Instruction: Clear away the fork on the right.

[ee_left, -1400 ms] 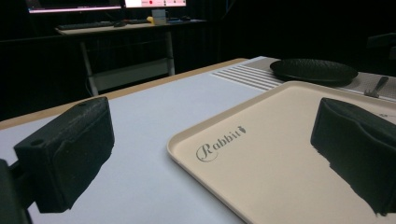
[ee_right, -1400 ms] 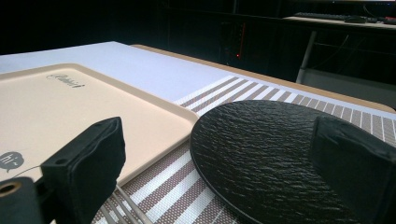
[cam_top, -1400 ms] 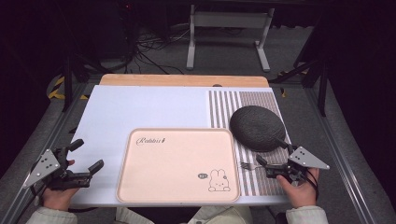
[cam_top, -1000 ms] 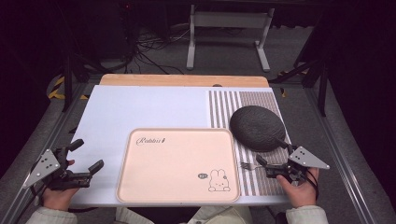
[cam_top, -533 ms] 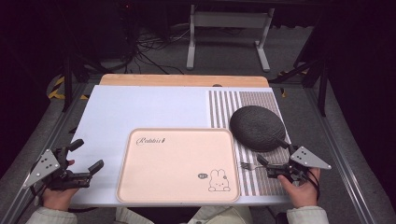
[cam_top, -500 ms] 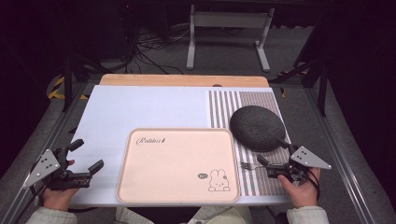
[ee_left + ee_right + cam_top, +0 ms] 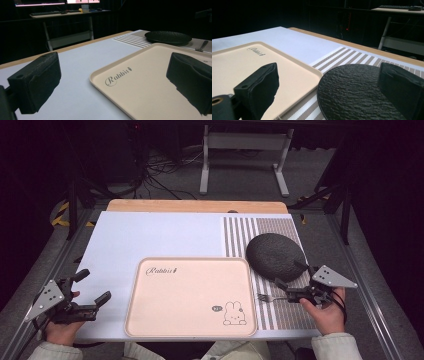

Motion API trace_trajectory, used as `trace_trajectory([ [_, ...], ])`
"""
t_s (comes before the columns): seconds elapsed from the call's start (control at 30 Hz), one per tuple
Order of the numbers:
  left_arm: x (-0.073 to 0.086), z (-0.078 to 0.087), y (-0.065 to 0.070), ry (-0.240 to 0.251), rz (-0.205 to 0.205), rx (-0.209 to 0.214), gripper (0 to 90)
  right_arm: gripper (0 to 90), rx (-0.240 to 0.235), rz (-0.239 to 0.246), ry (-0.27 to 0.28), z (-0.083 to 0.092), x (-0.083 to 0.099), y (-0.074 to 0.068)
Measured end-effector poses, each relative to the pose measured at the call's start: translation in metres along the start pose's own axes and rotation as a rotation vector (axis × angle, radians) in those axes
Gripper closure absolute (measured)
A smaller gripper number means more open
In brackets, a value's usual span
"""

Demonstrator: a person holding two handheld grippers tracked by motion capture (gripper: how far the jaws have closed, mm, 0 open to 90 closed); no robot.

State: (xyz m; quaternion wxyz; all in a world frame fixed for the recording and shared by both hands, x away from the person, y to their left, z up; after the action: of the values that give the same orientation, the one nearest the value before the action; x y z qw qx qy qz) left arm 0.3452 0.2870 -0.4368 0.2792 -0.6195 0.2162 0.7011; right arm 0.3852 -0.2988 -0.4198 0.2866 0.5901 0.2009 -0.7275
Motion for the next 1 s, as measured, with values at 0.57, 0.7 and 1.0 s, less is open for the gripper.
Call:
trace_trajectory([
  [0.57,0.000,0.000,0.000,0.000,0.001,-0.001,0.3,4.1,-0.155,0.081,-0.282,-0.013,-0.015,0.001],
  [0.7,0.000,0.000,-0.001,0.006,0.005,-0.002,0.3,4.3,-0.171,0.118,-0.338,-0.014,-0.019,-0.001],
  [1.0,0.000,0.000,0.000,0.006,0.004,-0.002,0.3,7.1,-0.214,0.179,-0.508,-0.019,-0.021,-0.003],
])
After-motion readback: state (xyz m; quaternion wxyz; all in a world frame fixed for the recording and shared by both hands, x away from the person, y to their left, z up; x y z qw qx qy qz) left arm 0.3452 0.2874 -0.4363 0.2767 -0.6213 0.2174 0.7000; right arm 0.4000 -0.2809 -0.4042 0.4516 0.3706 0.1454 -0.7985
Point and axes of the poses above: each handheld gripper's, and its own axes: z roughly backward along the jaws, x roughly out of its underside, y roughly to its right, the point moved 6 cm from there along -z, roughly forward along the jaws, and after that the axes turned 1 degree about -x, right-handed, at the moved point
